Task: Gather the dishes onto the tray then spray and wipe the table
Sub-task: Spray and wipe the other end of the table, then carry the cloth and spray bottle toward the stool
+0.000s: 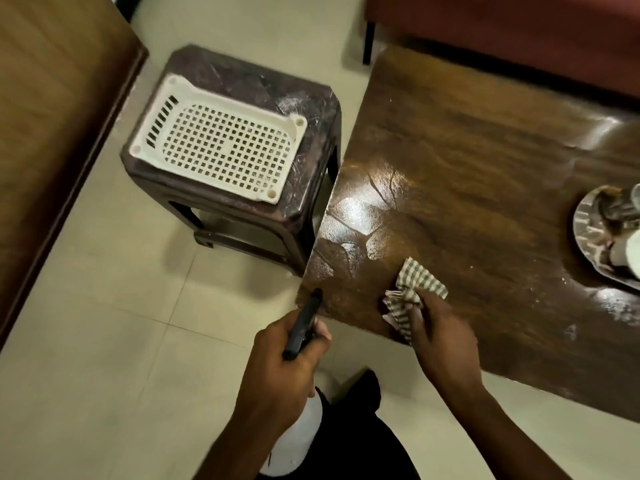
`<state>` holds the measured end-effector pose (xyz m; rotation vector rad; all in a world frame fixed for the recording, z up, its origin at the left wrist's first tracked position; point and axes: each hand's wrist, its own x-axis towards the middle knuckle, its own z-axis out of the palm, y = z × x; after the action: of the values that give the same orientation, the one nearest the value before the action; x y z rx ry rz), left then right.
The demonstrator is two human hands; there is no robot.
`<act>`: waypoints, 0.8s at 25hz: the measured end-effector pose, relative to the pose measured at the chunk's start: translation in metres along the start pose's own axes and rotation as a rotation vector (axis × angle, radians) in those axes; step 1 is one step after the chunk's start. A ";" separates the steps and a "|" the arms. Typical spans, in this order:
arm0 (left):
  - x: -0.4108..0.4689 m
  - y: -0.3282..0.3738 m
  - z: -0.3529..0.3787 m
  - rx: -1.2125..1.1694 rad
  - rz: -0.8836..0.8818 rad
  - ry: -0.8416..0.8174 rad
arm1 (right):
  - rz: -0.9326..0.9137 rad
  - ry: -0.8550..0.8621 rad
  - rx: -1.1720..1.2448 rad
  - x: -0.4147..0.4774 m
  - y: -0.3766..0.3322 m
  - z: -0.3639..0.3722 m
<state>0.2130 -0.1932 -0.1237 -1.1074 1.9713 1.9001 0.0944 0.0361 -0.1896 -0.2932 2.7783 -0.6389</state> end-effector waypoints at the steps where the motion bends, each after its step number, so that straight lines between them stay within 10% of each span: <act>1: -0.008 0.012 -0.008 -0.001 -0.005 -0.001 | 0.105 -0.008 0.146 -0.002 -0.016 -0.008; 9: -0.124 0.130 -0.104 -0.085 0.109 0.171 | 0.880 -0.261 1.586 -0.013 -0.174 -0.116; 20: -0.124 0.169 -0.235 0.401 0.375 0.452 | 0.685 -0.402 1.652 0.005 -0.286 -0.141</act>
<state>0.2791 -0.3795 0.1214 -1.1825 2.8207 1.3619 0.0845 -0.1620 0.0606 0.7192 1.1002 -1.9394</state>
